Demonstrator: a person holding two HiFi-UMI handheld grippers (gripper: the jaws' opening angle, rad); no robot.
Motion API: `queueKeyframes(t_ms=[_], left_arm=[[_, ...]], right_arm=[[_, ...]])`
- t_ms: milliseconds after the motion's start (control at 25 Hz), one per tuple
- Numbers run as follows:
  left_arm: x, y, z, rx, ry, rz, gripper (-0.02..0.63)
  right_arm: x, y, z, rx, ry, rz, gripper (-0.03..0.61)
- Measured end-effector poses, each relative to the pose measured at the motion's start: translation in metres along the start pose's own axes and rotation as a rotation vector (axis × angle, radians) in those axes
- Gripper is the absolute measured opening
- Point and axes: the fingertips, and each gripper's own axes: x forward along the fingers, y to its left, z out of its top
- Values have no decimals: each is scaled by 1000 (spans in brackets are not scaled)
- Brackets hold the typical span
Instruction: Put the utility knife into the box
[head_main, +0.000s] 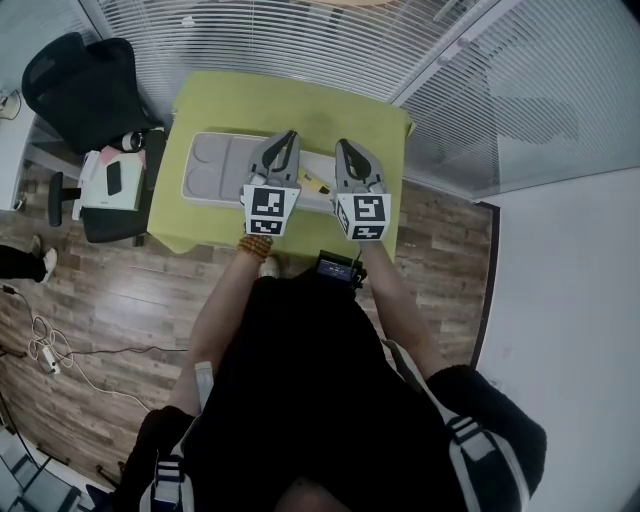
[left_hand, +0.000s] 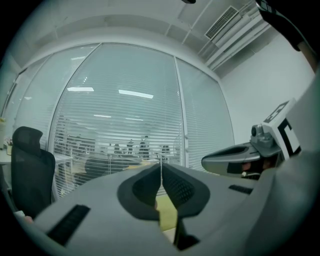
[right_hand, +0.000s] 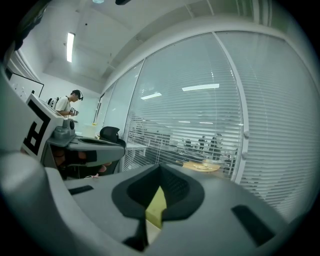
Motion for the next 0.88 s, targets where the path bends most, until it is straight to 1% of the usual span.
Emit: queueKeyframes(t_ms=[880], left_arm=[[3,3,-8,-2,23,-3,18]], right_arm=[[3,-2,-4,0,19,8,0]])
